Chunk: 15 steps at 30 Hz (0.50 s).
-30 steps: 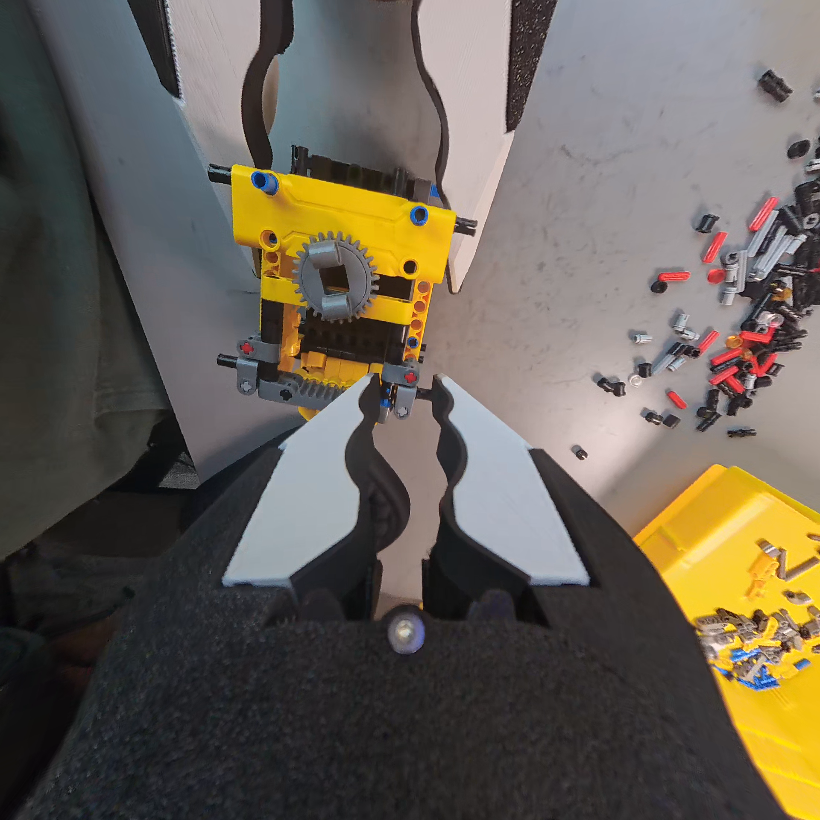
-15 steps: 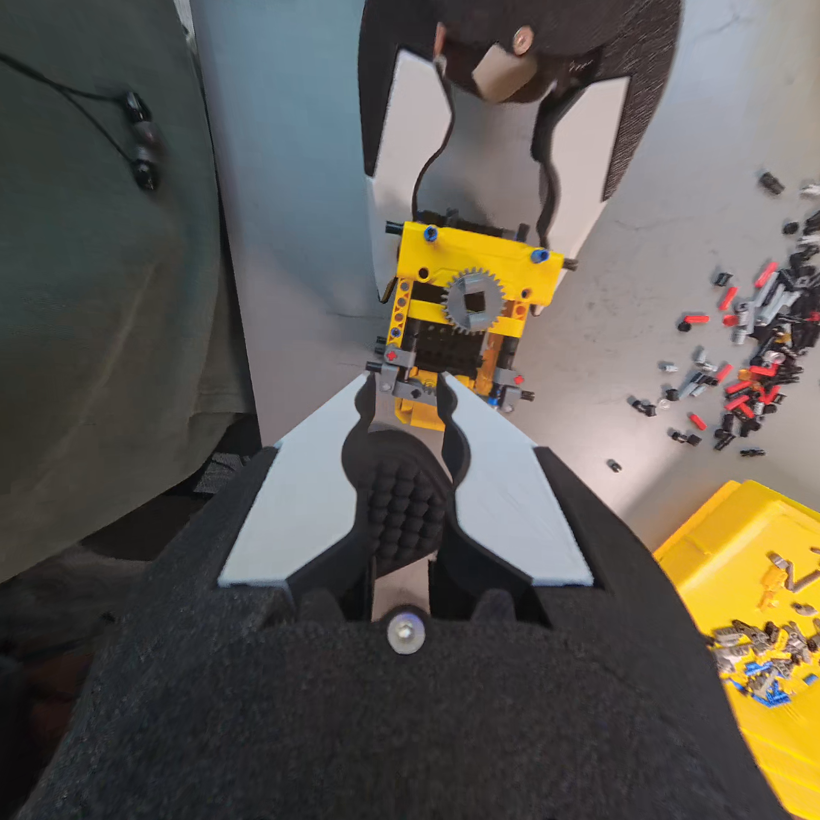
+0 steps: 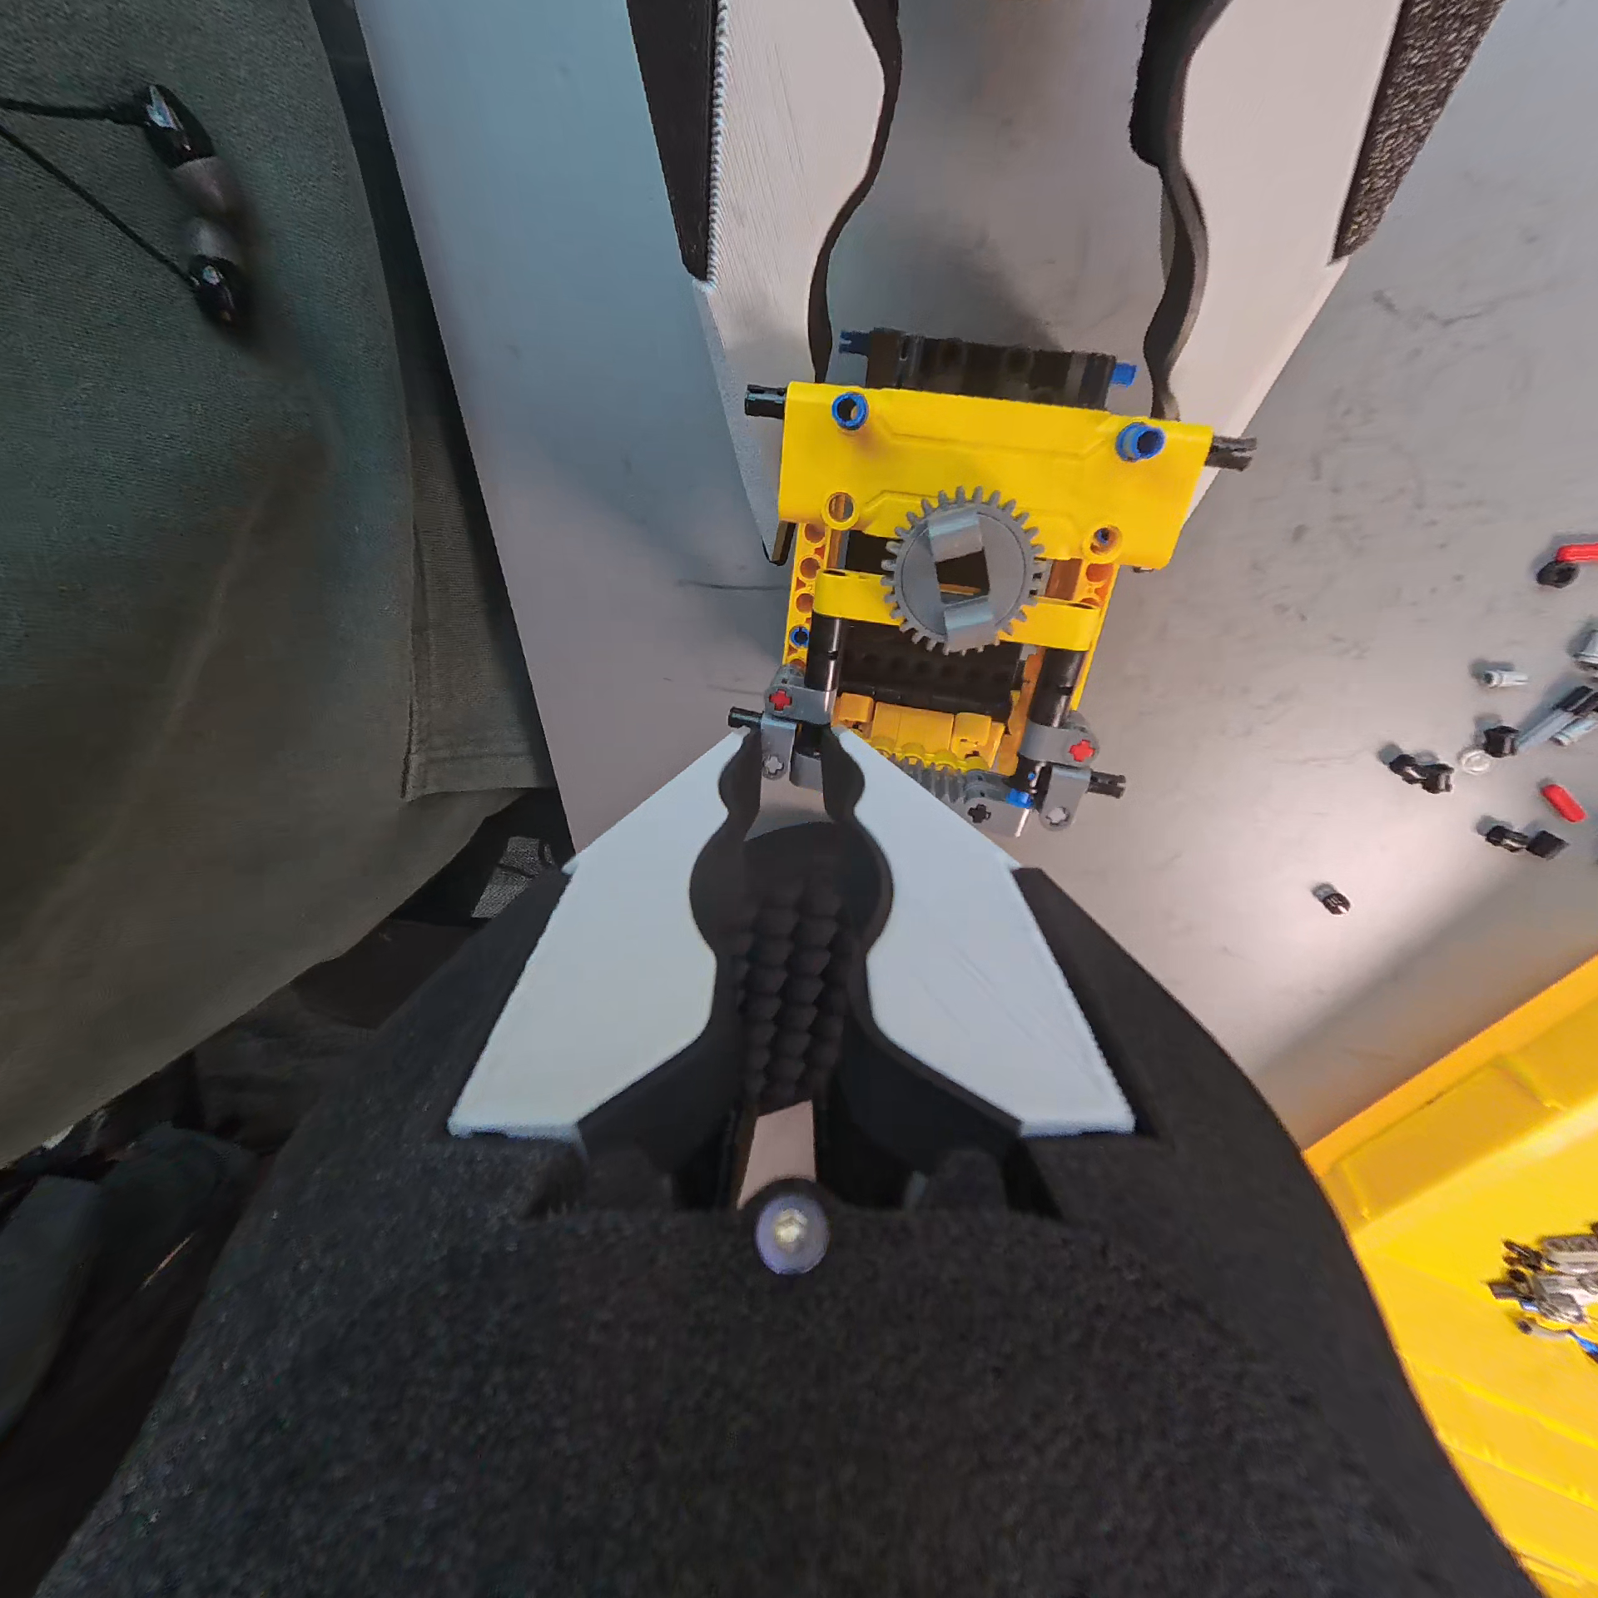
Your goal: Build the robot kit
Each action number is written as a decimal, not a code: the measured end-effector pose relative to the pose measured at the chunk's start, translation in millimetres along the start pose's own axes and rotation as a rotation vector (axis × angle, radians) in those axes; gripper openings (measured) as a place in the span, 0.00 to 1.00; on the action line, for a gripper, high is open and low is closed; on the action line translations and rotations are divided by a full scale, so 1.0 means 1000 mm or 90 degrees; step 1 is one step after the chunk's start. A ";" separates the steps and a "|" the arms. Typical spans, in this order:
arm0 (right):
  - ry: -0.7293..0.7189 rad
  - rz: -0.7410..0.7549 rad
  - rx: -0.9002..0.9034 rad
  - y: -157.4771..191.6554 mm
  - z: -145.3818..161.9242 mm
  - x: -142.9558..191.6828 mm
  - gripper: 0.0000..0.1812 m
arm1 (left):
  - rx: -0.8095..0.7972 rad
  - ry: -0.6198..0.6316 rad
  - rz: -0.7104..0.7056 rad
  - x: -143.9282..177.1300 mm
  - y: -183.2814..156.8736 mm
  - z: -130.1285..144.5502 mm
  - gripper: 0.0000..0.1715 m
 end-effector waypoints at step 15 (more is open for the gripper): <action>-0.180 0.206 -0.109 0.004 0.071 -0.003 0.20 | 0.031 -0.019 -0.012 0.009 0.009 0.004 0.50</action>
Point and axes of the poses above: each gripper's, where its closed fingertips meet, x back along the fingers, z out of its underside, y = z × x across the jaws, the point moved 7 cm from there along x, back along the fingers, and after that the axes turned 15 degrees about x, right-handed, at the moved point
